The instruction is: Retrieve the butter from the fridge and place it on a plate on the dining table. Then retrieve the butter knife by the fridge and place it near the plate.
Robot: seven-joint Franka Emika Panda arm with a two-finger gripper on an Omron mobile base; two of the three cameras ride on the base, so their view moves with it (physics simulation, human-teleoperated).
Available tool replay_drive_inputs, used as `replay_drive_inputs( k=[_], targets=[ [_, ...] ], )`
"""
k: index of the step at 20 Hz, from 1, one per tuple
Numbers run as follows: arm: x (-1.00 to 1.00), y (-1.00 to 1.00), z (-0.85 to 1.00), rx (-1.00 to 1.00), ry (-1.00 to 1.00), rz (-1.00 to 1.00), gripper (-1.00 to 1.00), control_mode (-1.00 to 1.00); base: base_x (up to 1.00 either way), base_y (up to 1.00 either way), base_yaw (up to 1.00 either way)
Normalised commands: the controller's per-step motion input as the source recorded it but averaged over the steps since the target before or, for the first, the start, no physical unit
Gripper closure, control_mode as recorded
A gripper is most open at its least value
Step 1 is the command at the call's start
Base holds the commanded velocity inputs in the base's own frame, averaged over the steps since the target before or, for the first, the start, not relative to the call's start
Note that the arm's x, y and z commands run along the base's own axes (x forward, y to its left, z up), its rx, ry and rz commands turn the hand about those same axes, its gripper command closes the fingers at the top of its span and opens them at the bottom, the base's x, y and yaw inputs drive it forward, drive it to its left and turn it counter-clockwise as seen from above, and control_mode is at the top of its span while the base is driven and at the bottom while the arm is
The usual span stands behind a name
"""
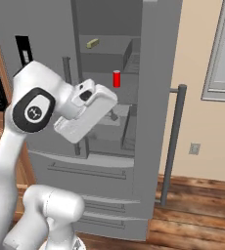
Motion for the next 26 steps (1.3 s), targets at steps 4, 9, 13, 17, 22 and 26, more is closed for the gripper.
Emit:
replay_drive_inputs(
  k=[4, 9, 13, 17, 22, 26],
  targets=[
    [0.25, 0.77, -0.16, 0.63, -0.25, -0.36, -1.00, -1.00, 0.00, 0.00, 0.00],
    [0.03, 0.91, 0.00, 0.66, -0.30, -0.29, -1.00, -1.00, 0.00, 0.00, 0.00],
    [0.11, 1.00, 0.00, 0.60, -0.27, -0.25, -1.00, -1.00, 0.00, 0.00, 0.00],
    [0.25, 0.82, 0.00, 0.28, -0.19, -0.07, -1.00, -1.00, 0.00, 0.00, 0.00],
    [0.26, 0.57, 0.00, -0.02, -0.24, 0.02, -1.00, -1.00, 0.00, 0.00, 0.00],
    [0.41, 0.38, 0.20, -0.21, -0.16, 0.07, -1.00, -1.00, 0.00, 0.00, 0.00]
  ],
)
